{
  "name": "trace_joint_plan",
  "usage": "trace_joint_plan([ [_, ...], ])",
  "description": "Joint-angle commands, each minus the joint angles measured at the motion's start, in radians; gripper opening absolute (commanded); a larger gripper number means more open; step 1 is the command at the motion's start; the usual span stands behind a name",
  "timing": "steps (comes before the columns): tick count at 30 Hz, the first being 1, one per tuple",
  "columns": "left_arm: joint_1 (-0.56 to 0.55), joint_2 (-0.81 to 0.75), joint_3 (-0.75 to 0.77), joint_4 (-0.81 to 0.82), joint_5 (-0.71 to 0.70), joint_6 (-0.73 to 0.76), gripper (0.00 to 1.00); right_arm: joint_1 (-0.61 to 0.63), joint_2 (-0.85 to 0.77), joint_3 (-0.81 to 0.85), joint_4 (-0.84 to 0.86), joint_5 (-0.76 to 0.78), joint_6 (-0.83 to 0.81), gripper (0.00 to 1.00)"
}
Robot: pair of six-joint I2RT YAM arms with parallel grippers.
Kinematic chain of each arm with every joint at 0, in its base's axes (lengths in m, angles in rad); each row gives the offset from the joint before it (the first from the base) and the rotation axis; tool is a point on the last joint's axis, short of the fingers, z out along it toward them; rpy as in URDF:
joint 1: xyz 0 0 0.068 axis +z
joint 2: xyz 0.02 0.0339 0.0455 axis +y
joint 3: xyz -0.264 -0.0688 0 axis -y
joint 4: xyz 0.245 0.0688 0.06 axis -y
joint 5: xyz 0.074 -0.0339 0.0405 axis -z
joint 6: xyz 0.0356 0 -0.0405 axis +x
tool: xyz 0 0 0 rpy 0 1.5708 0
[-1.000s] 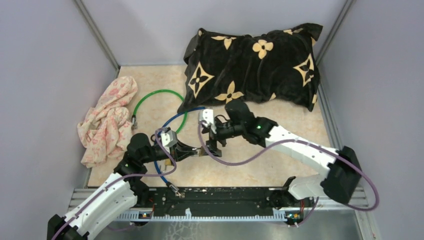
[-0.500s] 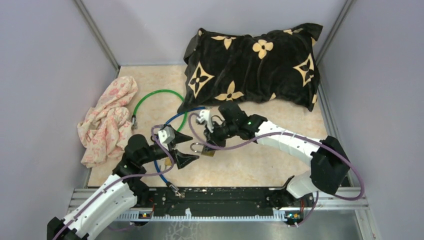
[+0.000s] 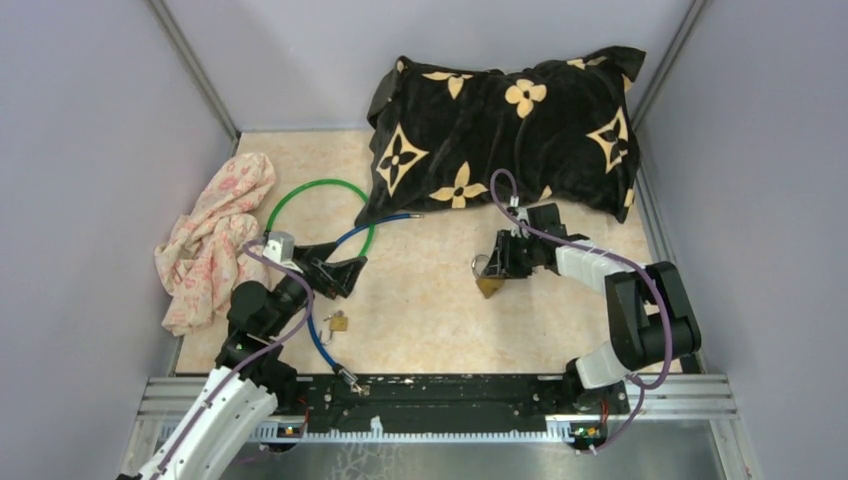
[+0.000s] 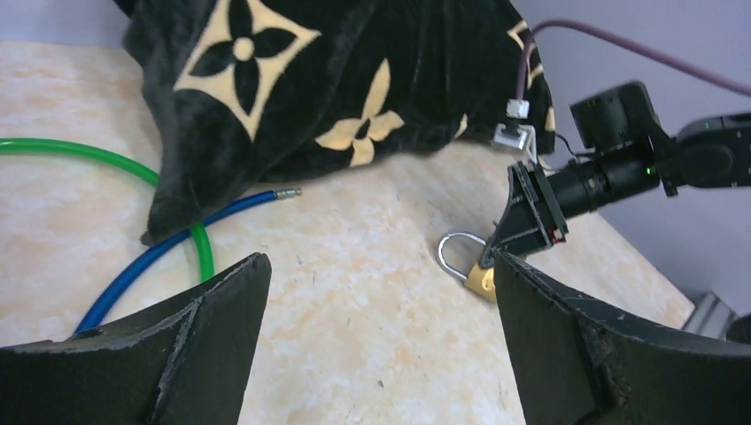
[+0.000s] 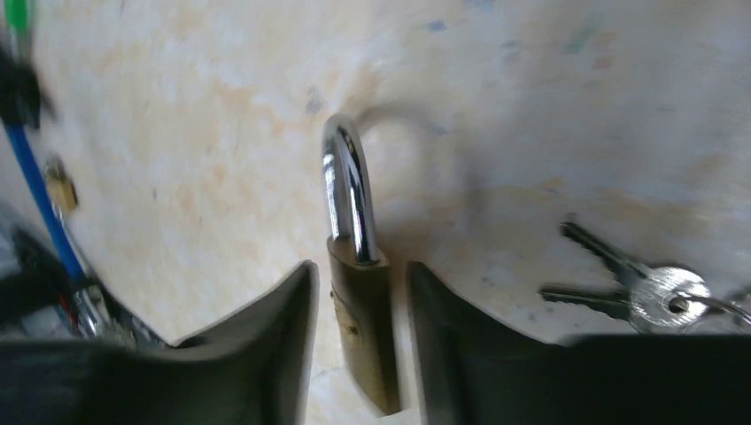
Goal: Lock with the key
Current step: Place the lock at the center of the board, then pick up the lock from the center of the board.
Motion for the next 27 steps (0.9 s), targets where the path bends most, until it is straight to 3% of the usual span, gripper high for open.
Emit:
trace_joint_plan([
  [1, 0.037, -0.039, -0.002, -0.012, -0.081, -0.066, 0.99, -0.045, -0.037, 0.065, -0.039, 0.192, 0.028, 0.70],
  [2, 0.047, -0.045, -0.004, -0.007, -0.086, -0.075, 0.99, -0.044, -0.038, 0.094, -0.079, 0.235, 0.015, 0.92],
  [4, 0.079, -0.061, -0.010, -0.002, -0.106, -0.102, 0.99, -0.028, -0.041, 0.163, -0.141, 0.278, -0.019, 0.98],
  [10, 0.237, -0.136, -0.010, -0.112, -0.262, -0.266, 0.99, 0.328, 0.046, 0.390, -0.098, 0.346, -0.160, 0.98],
  [15, 0.348, -0.187, 0.052, -0.308, -0.424, -0.321, 0.99, 0.585, 0.439, 0.777, -0.142, 0.356, -0.235, 0.94],
  [19, 0.379, -0.228, 0.122, -0.380, -0.498, -0.251, 0.99, 0.701, 0.700, 1.128, -0.213, 0.302, -0.271, 0.90],
  [27, 0.396, -0.267, 0.168, -0.311, -0.505, -0.111, 0.99, 0.823, 0.998, 1.491, -0.335, 0.347, -0.314, 0.89],
])
